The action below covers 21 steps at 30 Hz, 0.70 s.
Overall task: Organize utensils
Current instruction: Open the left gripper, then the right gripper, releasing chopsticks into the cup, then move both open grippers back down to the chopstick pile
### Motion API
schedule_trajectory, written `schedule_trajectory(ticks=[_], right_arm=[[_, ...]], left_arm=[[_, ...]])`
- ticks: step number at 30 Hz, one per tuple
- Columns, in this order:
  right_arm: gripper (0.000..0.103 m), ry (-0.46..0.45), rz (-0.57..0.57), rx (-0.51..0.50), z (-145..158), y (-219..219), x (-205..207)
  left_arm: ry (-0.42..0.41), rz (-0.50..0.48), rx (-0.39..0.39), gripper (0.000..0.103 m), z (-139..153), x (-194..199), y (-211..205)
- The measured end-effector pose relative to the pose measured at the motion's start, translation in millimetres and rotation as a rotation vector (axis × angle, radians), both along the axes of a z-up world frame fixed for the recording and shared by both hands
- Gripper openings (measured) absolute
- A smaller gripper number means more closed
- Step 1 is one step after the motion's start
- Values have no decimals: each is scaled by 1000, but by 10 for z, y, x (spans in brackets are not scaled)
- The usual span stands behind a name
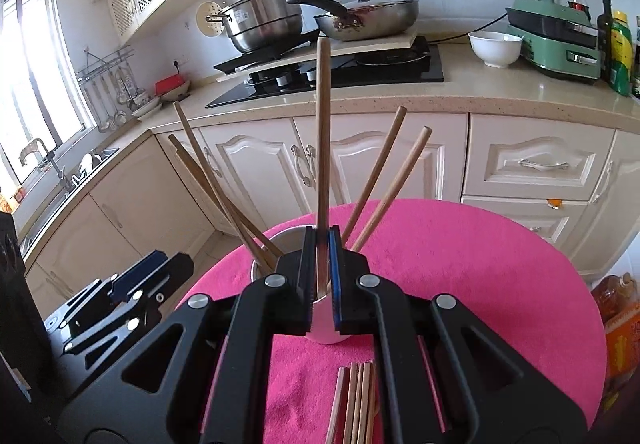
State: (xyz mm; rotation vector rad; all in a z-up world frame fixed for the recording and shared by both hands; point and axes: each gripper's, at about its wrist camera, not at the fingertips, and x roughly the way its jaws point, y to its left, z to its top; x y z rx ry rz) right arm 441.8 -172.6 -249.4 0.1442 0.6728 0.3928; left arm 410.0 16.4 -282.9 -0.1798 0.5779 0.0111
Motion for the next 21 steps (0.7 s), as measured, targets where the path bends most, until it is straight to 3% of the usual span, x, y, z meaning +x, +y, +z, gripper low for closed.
schedule_trajectory(ticks=[7,11,21], right_arm=[[13,0,-17,-3,85,-17,-67],[46,-16,-32,5,142,-65,-151],[48,-65,-63,-43,338,-318,-522]], left_arm=[[38,-7,-8,36,0,-125,32],[48,-15,-6,37,12,-201,28],[119,-62,-29,38,-68,-391,-83]])
